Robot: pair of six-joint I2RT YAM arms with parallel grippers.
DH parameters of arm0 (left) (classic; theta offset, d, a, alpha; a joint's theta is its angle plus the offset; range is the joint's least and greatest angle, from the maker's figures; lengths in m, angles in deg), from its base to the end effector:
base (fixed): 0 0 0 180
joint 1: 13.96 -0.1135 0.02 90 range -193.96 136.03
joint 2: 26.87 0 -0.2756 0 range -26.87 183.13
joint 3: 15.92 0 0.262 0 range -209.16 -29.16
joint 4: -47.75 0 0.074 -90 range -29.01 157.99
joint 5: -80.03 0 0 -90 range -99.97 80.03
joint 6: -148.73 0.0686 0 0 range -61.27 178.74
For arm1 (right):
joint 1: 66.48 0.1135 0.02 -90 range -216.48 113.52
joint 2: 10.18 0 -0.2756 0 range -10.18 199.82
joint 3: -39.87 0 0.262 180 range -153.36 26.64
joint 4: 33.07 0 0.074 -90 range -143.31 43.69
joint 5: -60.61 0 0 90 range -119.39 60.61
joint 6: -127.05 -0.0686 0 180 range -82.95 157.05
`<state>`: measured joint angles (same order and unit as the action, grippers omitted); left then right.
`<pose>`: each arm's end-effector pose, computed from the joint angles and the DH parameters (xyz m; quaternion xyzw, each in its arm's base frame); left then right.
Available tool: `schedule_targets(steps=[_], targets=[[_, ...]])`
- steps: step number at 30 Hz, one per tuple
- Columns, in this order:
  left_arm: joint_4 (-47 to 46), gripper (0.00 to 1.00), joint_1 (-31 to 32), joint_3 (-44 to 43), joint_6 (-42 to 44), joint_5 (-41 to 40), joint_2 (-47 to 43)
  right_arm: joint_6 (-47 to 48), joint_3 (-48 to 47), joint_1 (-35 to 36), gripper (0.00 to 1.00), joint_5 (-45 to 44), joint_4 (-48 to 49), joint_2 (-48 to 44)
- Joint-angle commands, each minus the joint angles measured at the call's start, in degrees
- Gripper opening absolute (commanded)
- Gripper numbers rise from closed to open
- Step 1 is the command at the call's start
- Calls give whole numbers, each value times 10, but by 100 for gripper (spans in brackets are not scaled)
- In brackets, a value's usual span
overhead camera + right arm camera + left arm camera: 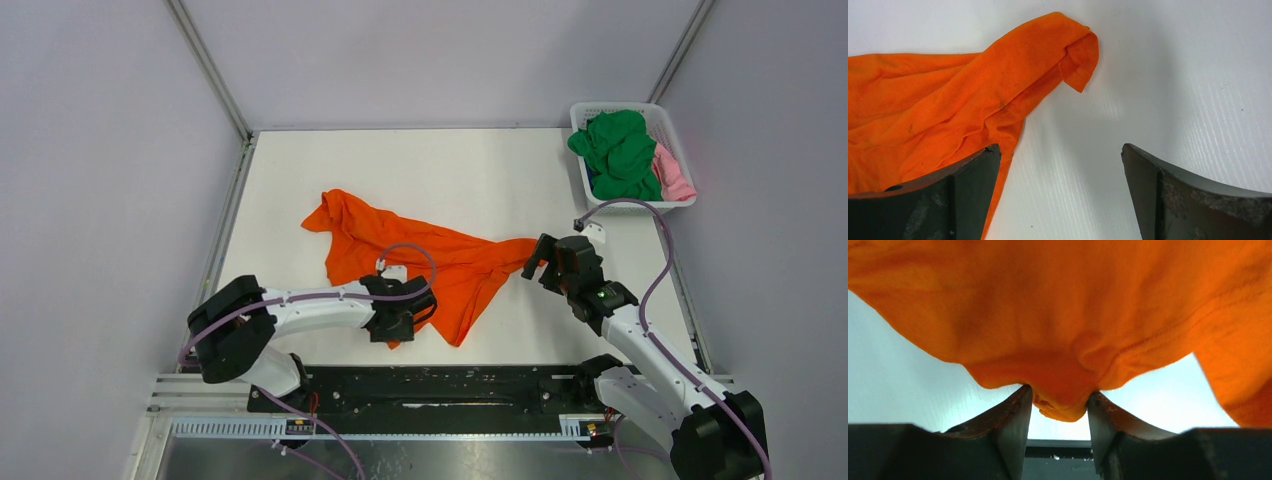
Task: Fold and stack the t-shirts
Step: Flatten out the tshirt
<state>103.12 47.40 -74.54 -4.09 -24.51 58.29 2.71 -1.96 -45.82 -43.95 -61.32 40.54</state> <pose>0.1354 -0.2119 0.1320 -0.0215 0.9893 -0.0027 0.1443 0.2085 0.0602 0.2016 0.1618 0.8752 0.1032 0.4440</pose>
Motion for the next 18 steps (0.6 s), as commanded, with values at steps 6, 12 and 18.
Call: schedule_targets(steps=[6,12,18], targets=[[6,0,-14,28,3,-57,7,2,-3,-4,100,-38,-14,9],[23,0,-15,37,12,-84,-61,-2,-17,-3,99,-40,10,64],[54,0,-17,39,4,-103,-136,-9,-77,-3,99,3,17,153]])
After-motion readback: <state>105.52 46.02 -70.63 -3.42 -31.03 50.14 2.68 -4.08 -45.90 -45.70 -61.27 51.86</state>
